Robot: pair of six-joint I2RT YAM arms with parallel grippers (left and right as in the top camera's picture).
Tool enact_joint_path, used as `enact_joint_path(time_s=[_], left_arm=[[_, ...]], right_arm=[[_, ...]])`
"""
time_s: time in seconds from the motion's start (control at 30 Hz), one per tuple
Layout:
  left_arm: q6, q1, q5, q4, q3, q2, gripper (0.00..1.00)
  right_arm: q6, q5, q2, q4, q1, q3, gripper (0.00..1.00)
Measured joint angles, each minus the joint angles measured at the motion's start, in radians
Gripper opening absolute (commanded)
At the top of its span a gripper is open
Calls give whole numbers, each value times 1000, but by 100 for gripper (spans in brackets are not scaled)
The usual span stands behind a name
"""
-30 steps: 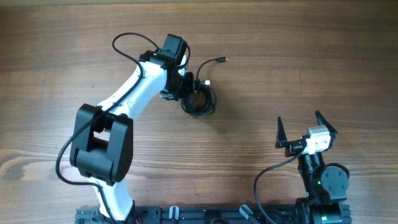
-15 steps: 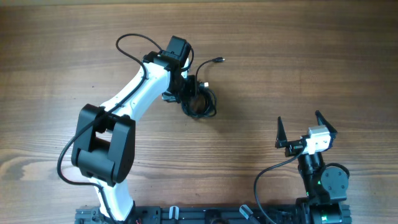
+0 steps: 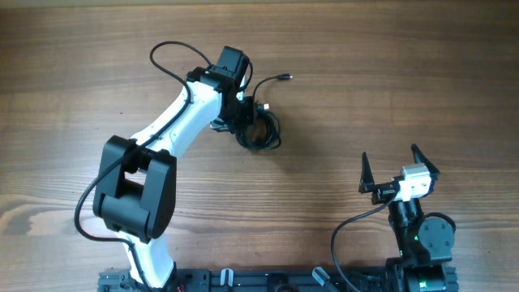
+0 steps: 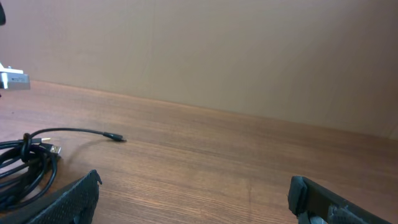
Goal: Untangle cables
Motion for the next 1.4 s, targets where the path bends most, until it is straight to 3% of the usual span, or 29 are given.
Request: enact_joint_path(time_s=[0.43, 0.77, 1.4], left_arm=[[0, -1, -56, 52, 0, 0, 4], [3, -1, -90, 58, 0, 0, 23], [3, -1, -97, 59, 0, 0, 45]], right_arm=[[0, 0, 0, 0, 0, 0, 100], [0, 0, 0, 0, 0, 0, 100], [0, 0, 0, 0, 0, 0, 100]])
